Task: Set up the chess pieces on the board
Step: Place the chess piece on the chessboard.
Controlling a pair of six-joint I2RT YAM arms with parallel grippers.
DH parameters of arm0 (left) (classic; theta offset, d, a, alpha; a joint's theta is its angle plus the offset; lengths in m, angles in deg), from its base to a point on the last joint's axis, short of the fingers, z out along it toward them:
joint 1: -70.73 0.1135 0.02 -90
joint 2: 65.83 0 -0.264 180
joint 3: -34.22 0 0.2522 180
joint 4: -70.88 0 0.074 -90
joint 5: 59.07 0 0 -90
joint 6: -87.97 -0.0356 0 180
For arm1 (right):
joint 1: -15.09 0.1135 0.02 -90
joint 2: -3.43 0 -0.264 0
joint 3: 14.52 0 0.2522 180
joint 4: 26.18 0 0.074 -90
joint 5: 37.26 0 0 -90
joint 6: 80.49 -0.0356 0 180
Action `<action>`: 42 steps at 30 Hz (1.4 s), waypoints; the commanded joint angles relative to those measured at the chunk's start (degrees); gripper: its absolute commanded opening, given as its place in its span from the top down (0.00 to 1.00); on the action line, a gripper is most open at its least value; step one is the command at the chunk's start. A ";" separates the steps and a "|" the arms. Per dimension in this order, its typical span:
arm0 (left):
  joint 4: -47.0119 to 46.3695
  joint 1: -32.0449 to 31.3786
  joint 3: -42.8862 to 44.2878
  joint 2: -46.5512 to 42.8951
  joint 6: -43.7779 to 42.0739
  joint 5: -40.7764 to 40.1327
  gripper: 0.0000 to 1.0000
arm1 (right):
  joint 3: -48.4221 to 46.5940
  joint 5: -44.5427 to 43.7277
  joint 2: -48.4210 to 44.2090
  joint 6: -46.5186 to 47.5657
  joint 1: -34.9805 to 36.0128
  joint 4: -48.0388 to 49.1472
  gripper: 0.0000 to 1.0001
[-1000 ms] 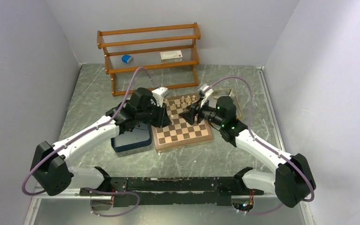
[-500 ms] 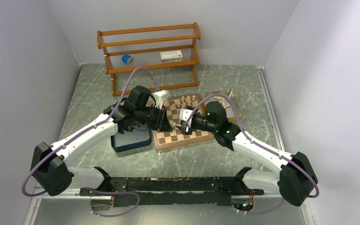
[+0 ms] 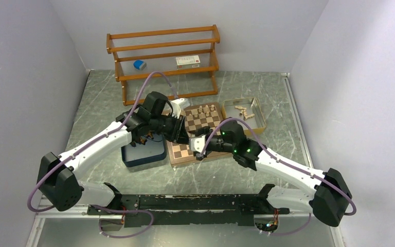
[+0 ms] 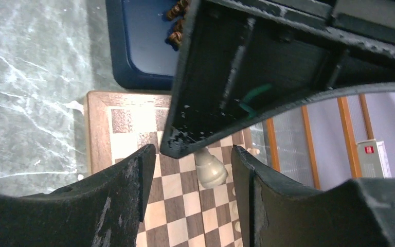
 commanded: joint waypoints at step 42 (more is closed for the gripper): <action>-6.49 5.43 2.67 -8.60 2.22 -5.13 0.72 | 3.88 -11.86 0.49 -35.28 2.58 29.27 1.00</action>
